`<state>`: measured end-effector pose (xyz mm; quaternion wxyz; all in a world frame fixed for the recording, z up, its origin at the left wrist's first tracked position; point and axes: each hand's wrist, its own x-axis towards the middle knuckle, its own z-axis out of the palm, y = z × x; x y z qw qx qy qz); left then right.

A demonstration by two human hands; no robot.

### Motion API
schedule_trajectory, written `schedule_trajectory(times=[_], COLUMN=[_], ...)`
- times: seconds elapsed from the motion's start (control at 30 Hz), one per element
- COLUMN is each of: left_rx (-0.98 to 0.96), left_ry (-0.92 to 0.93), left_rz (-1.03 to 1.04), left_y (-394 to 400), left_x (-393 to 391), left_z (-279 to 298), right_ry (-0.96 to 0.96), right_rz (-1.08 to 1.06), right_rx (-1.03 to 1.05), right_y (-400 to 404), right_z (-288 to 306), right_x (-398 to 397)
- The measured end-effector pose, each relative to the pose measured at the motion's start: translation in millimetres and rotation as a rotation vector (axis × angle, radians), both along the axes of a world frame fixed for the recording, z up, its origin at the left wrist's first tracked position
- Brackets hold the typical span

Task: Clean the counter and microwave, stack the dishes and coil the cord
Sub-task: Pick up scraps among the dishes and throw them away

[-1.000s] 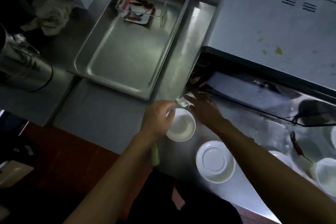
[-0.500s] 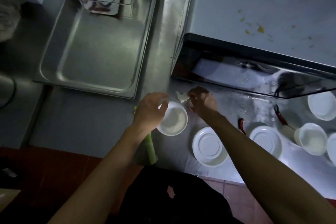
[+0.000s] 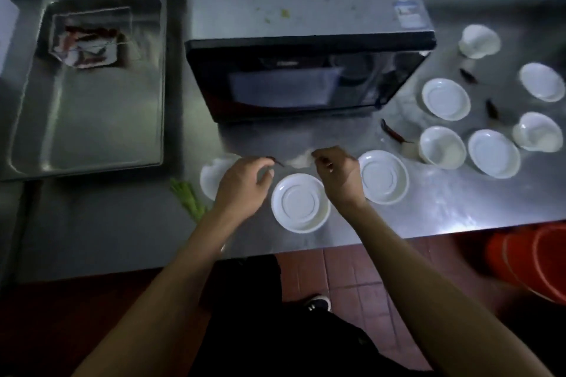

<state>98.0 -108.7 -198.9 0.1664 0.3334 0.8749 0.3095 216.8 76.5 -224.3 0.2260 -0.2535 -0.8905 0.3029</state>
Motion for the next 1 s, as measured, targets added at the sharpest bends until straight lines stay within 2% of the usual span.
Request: schedule_trajectory(times=[0.17, 0.33, 0.53, 1.0], left_rx=[-0.055, -0.025, -0.028, -0.077], left_ry=[0.005, 0.033, 0.091, 0.055], left_rz=[-0.151, -0.292, -0.487, -0.892], left_y=[23, 56, 103, 205], left_x=[73, 148, 230, 358], left_z=[10, 21, 33, 20], right_ry=[0.046, 0.081, 0.137, 0.193], right_rz=[-0.138, -0.267, -0.467, -0.908], right_rx=[-0.072, -0.101, -0.063, -0.193], right_y=[10, 18, 31, 31], right_z=[9, 20, 33, 28], right_x=[101, 205, 309, 457])
